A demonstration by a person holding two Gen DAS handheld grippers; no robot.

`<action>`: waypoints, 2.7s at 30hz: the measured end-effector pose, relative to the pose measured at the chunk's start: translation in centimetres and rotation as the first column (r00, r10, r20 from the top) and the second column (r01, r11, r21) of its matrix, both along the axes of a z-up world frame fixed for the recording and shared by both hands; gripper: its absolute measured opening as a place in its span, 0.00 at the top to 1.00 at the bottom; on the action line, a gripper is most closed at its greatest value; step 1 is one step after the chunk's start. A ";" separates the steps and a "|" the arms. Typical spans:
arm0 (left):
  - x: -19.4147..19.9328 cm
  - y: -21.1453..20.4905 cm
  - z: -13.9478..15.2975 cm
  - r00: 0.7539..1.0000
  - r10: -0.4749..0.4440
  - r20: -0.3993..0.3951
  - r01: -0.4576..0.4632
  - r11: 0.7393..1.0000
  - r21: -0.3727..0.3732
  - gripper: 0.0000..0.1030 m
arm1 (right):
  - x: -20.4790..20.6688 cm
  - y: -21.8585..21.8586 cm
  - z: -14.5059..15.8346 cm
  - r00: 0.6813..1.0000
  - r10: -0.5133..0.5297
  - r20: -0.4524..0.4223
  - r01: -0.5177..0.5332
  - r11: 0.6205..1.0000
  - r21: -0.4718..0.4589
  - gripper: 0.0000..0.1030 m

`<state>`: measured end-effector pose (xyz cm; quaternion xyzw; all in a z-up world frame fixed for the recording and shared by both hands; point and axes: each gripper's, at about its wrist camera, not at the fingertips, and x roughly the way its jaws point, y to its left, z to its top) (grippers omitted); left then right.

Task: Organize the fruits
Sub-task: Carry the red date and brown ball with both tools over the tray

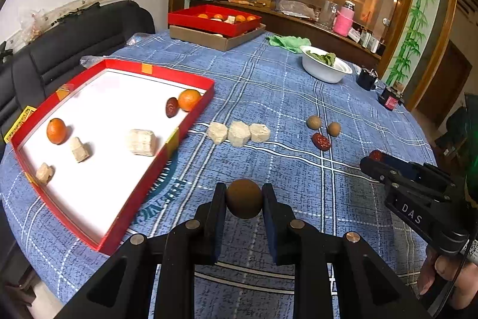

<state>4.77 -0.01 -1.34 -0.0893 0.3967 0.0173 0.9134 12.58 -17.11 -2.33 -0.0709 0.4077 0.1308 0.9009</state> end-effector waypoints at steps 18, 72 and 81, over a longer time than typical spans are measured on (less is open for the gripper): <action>-0.4 2.7 0.6 0.997 0.082 0.006 -0.082 0.996 0.024 0.78 | -1.2 2.8 1.6 0.997 0.073 0.031 -0.075 0.997 0.037 0.75; 10.1 19.0 -0.9 0.908 0.417 -0.045 -0.406 0.901 0.151 0.78 | 10.6 24.4 -0.9 0.937 0.347 -0.040 -0.337 0.928 0.157 0.74; 11.9 19.0 -2.0 0.913 0.401 -0.070 -0.386 0.908 0.164 0.78 | 11.7 24.7 -1.5 0.937 0.346 -0.048 -0.336 0.931 0.143 0.74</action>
